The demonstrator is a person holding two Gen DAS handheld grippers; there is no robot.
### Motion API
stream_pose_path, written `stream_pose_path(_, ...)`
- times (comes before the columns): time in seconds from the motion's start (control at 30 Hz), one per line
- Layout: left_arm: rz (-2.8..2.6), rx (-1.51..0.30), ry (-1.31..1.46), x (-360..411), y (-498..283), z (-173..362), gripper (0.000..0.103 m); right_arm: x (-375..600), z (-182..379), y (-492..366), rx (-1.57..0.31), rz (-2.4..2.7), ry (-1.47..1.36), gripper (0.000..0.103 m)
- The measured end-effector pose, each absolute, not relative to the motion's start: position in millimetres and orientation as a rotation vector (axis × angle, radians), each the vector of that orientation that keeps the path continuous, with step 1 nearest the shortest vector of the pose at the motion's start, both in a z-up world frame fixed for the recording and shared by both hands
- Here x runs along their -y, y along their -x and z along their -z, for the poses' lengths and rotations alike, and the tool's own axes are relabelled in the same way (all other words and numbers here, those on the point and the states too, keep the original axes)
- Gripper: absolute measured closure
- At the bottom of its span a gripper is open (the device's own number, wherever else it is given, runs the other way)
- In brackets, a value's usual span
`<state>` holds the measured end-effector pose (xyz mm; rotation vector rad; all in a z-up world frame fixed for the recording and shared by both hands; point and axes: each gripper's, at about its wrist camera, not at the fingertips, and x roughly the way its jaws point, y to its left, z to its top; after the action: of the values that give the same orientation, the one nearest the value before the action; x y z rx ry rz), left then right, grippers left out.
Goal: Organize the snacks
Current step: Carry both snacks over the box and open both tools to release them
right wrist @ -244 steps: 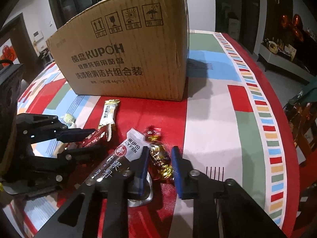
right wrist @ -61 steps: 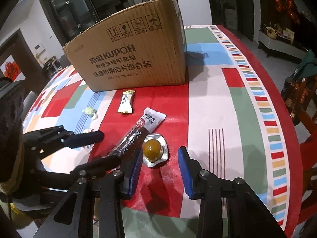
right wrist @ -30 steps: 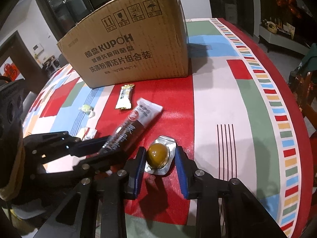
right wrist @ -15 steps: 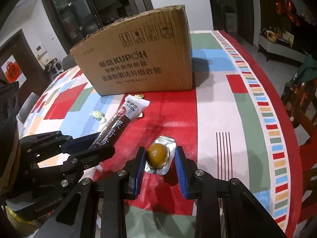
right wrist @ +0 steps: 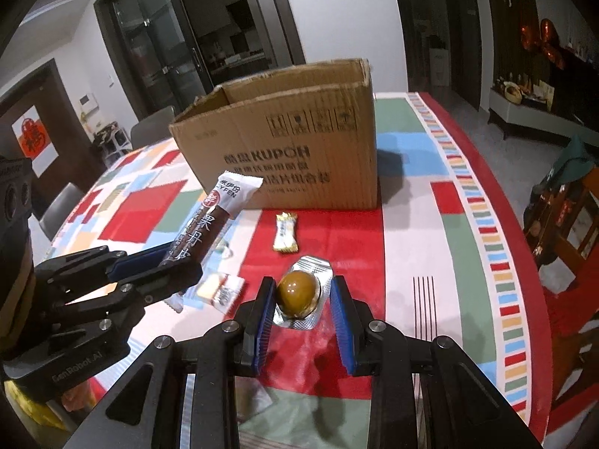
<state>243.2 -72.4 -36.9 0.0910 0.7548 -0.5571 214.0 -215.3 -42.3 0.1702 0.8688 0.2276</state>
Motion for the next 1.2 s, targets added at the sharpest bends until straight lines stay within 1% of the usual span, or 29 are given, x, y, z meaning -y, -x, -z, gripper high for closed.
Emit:
stream_pose_path(0.7, 0.462, -0.595, -0.052, 43, -247, -40, 0.082, 198, -40, -235, -0.667, -0.257, -0.181, 0.072)
stream_pose_path(0.87, 0.451, -0.576, -0.052, 38, -260, -53, 0.082, 193, -54, -247, -0.635, -0.266, -0.179, 0.072)
stream_pose_path(1.2, 0.425, -0.57, -0.045, 33, -291, -62, 0.082, 188, -71, -277, -0.606, -0.256, -0.162, 0.072)
